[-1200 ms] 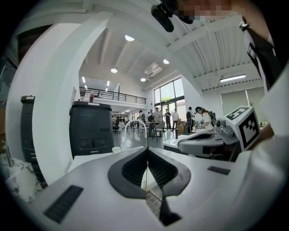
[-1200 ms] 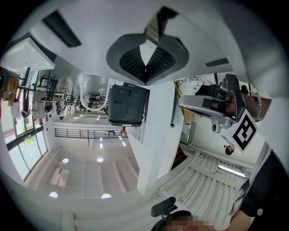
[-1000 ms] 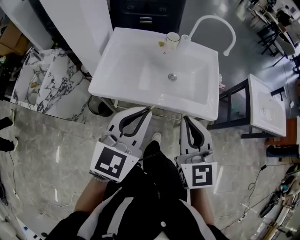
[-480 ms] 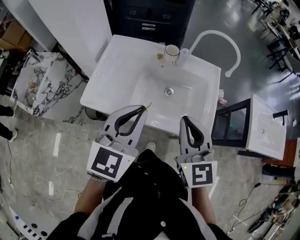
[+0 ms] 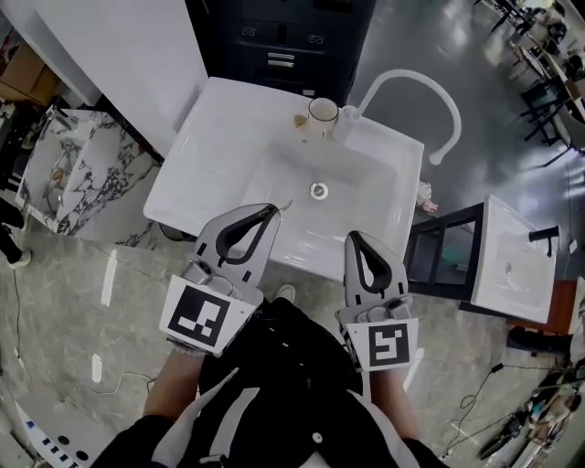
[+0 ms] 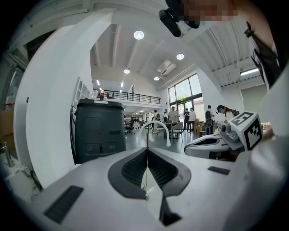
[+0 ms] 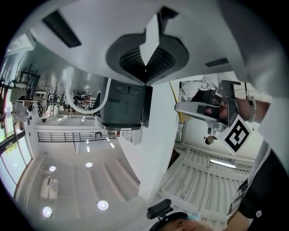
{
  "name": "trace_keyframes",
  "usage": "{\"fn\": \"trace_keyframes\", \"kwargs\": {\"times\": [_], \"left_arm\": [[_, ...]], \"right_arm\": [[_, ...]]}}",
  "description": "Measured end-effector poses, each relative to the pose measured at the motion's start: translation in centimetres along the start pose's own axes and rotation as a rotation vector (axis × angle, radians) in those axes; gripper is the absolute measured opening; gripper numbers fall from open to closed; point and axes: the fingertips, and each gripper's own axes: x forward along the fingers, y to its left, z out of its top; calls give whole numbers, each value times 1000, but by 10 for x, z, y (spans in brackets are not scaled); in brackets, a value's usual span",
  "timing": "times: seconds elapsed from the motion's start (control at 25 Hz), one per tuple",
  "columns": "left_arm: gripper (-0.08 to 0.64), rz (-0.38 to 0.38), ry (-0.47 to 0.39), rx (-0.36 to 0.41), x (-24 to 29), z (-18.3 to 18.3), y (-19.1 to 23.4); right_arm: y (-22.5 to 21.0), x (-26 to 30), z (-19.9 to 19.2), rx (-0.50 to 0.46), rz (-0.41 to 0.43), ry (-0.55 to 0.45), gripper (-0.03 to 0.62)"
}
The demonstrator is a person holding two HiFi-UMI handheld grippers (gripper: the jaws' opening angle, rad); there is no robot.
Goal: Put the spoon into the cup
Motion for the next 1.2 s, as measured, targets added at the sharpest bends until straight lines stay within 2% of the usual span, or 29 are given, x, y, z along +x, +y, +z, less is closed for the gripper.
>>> {"fn": "trace_keyframes", "kwargs": {"times": [0.4,0.64,1.2], "left_arm": [[5,-19,33,33,18,1,6],[5,-61,47,45,40,3,15],[5,-120,38,77,98,10,51]], "right_arm": [[-13,3,-11,38,-33,36,0],[-34,9,-15,57,-105,48,0],[-55,43,-19,60,-177,82,0]]}}
